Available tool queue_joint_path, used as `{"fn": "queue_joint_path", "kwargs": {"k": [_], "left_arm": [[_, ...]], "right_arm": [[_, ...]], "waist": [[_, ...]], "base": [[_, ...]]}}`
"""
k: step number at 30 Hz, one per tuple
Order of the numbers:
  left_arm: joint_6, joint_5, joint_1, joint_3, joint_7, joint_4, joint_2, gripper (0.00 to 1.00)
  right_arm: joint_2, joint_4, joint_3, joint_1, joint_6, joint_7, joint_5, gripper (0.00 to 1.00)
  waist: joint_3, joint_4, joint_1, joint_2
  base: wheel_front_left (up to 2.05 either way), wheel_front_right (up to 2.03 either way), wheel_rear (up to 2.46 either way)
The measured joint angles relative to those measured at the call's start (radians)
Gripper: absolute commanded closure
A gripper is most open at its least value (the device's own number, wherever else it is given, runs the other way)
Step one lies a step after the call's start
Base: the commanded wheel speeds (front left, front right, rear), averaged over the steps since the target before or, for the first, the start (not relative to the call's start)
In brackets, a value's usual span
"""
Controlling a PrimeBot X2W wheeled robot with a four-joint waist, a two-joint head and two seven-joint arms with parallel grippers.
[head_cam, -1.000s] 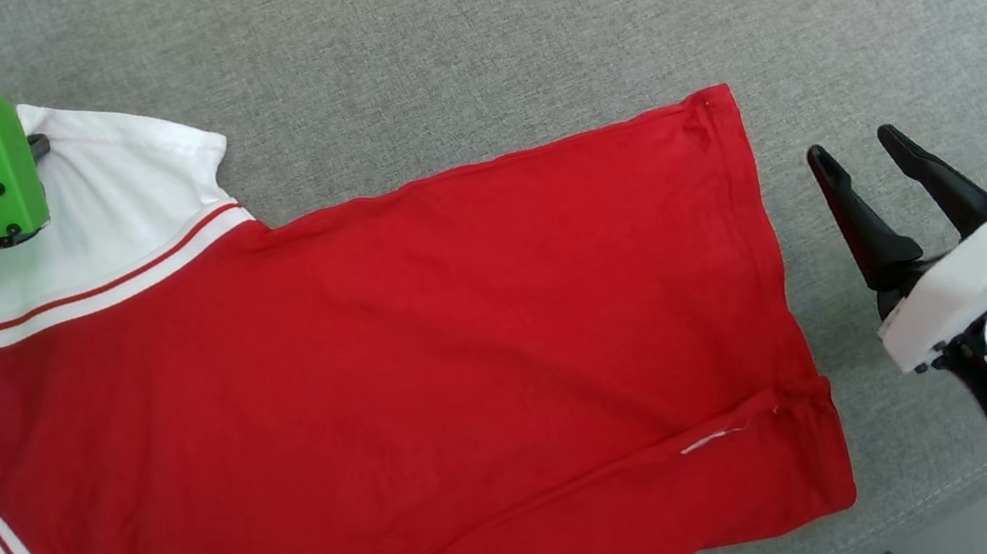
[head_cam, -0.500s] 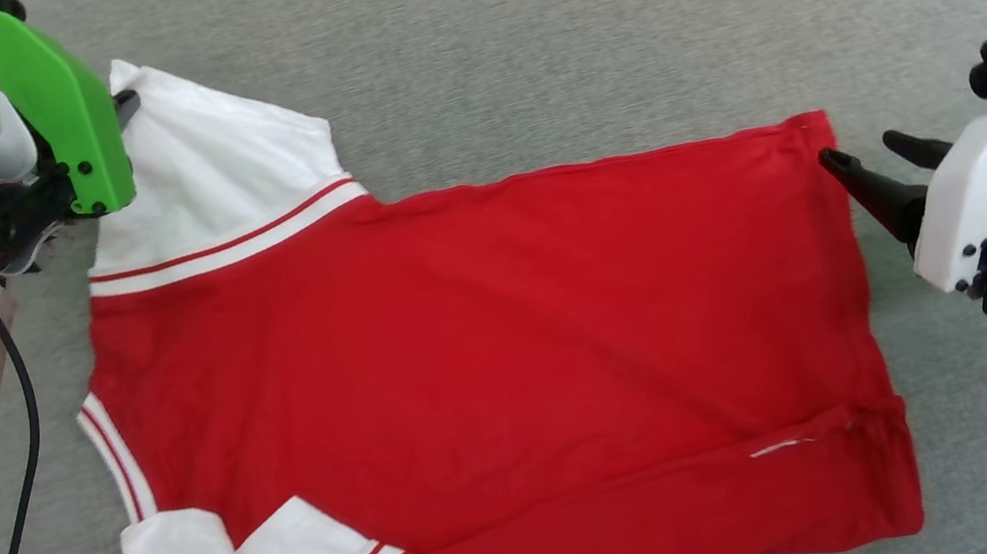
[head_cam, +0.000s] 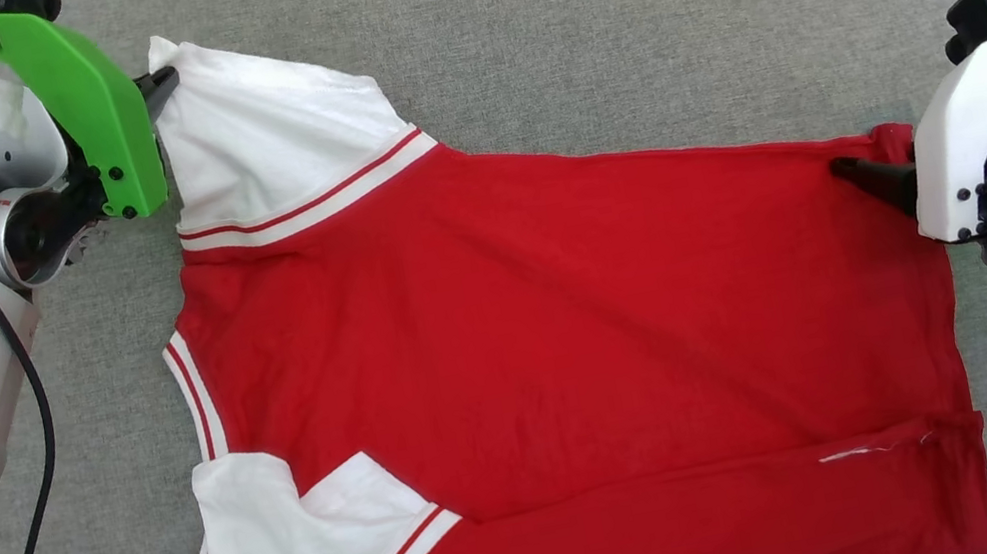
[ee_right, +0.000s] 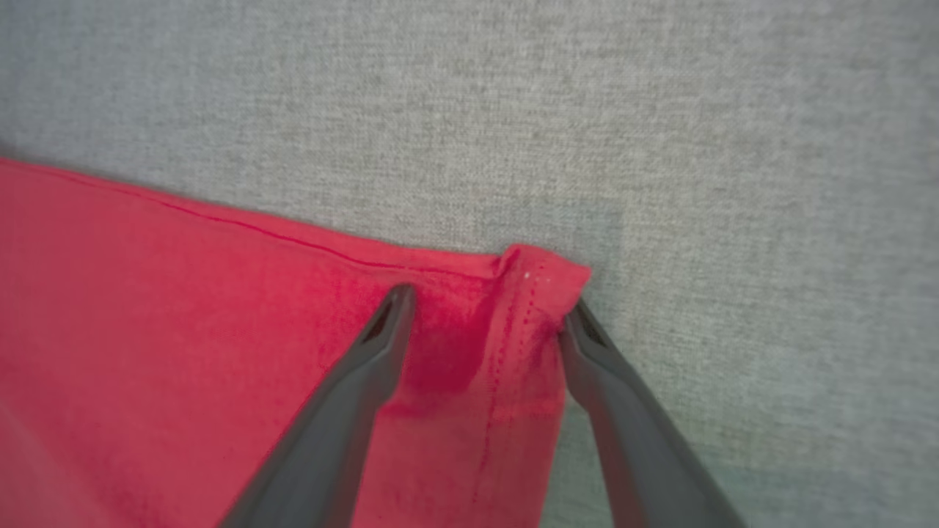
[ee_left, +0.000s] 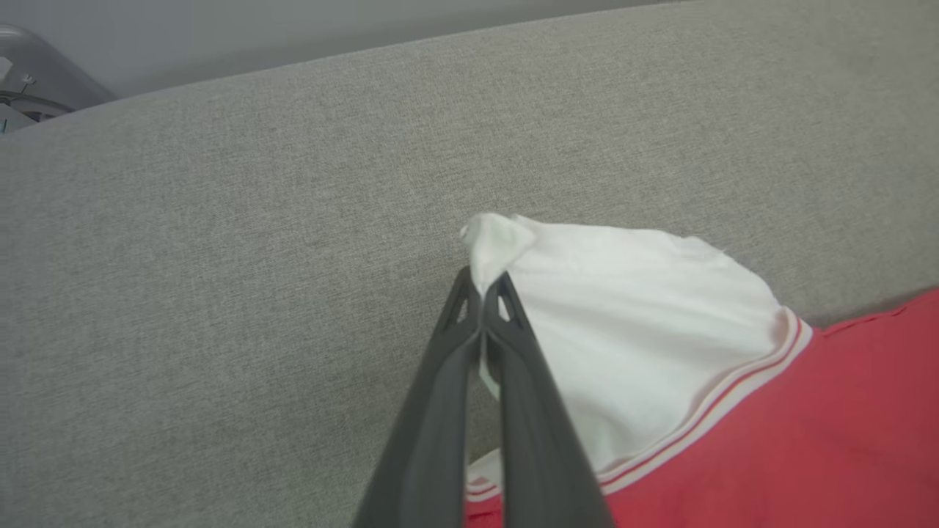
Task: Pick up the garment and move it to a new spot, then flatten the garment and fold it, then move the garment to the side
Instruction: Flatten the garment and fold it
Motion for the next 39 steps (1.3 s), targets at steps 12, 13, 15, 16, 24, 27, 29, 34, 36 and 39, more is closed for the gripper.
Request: {"fn": "queue_joint_path", "kwargs": {"k": [12,13,15,16,24,27,29,34,36,39], "left_arm": [[0.0,-0.056,0.062,-0.009,-0.101,-0.012,0.014,1.0],[0.0,-0.06,0.073,-0.008,-0.119,-0.018,0.016,1.0],[0.0,-0.072,0.1,0.0,-0.166,-0.033,0.019,1.0],[0.0,-0.077,0.118,0.005,-0.193,-0.041,0.021,1.0],[0.001,-0.117,0.318,0.035,-0.382,-0.12,0.05,1.0],[0.057,-0.148,0.525,0.062,-0.494,-0.229,0.091,1.0],[0.084,-0.16,0.599,0.065,-0.524,-0.265,0.102,1.0],[0.137,-0.185,0.739,0.064,-0.571,-0.353,0.12,1.0],[0.152,-0.191,0.786,0.06,-0.581,-0.382,0.123,1.0],[0.171,-0.211,0.857,0.054,-0.592,-0.409,0.123,1.0]], "right_arm": [[0.0,-0.074,-0.021,0.042,0.0,-0.082,-0.001,1.0],[-0.002,-0.09,-0.031,0.053,0.0,-0.097,-0.001,1.0],[-0.006,-0.125,-0.054,0.078,0.0,-0.127,-0.001,1.0],[-0.006,-0.144,-0.069,0.097,0.0,-0.136,-0.002,1.0],[0.02,-0.279,-0.143,0.304,0.0,-0.18,-0.024,1.0],[0.059,-0.351,-0.151,0.435,0.0,-0.223,-0.03,1.0],[0.071,-0.356,-0.155,0.473,0.0,-0.243,-0.028,1.0],[0.086,-0.36,-0.167,0.563,0.0,-0.3,-0.028,1.0],[0.096,-0.36,-0.173,0.59,0.0,-0.322,-0.028,1.0],[0.118,-0.36,-0.184,0.635,0.0,-0.355,-0.027,1.0]], "waist": [[-0.062,0.0,0.0001,0.0001],[-0.071,0.002,0.0,0.0],[-0.089,0.005,0.0,0.0],[-0.1,0.008,0.0001,0.0],[-0.188,0.04,0.0,0.0],[-0.237,0.067,-0.0001,0.0001],[-0.246,0.074,0.0,0.0001],[-0.255,0.087,-0.0001,0.0],[-0.258,0.088,-0.0001,0.0001],[-0.261,0.087,0.0,0.0001]], "base": [[0.0,0.0,0.0],[0.0,0.0,0.0],[0.0,0.0,0.0],[0.0,0.0,0.0],[0.0,0.0,0.0],[0.0,0.0,0.0],[0.0,0.0,0.0],[0.0,0.0,0.0],[0.0,0.0,0.0],[0.0,0.0,0.0]]}}
